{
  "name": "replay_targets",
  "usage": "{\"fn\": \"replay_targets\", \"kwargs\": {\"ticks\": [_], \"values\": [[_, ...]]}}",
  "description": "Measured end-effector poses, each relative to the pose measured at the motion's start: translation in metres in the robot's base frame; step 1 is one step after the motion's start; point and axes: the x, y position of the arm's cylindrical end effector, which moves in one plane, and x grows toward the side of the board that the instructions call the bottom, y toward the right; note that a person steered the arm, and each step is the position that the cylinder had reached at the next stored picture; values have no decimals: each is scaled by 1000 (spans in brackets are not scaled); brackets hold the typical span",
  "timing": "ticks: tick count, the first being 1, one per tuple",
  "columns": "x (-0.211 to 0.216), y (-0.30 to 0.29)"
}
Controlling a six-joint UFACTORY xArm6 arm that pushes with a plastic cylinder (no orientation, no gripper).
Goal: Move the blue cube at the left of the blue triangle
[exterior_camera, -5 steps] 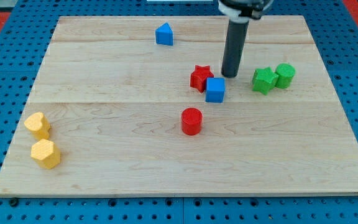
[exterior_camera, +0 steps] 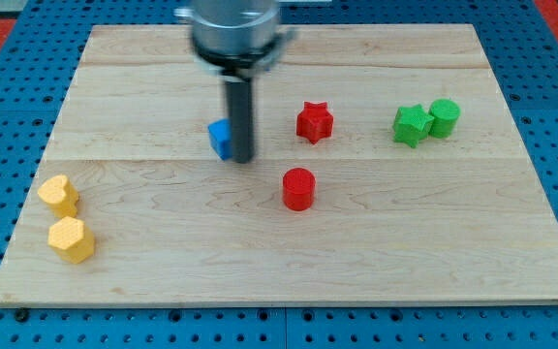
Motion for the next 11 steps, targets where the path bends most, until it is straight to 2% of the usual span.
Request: {"fn": "replay_targets", "kwargs": {"ticks": [1, 2, 3, 4, 7, 9, 11], "values": [[-27, -30], [-66, -17], [-91, 26], [-112, 30], [-104, 35], [-128, 35], [-63, 35]]}}
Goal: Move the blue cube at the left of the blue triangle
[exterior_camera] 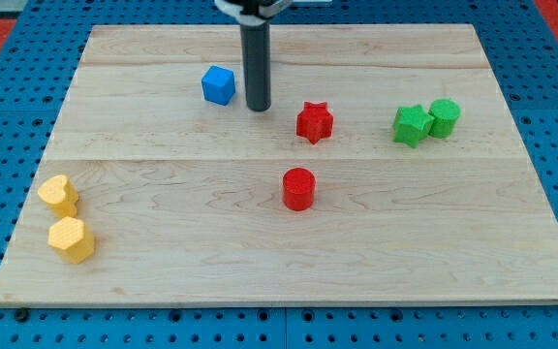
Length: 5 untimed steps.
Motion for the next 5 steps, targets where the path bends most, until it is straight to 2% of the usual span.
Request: {"fn": "replay_targets", "kwargs": {"ticks": [1, 2, 3, 4, 5], "values": [[-4, -39], [-43, -42], [-62, -42], [-58, -40], [-53, 72]]}}
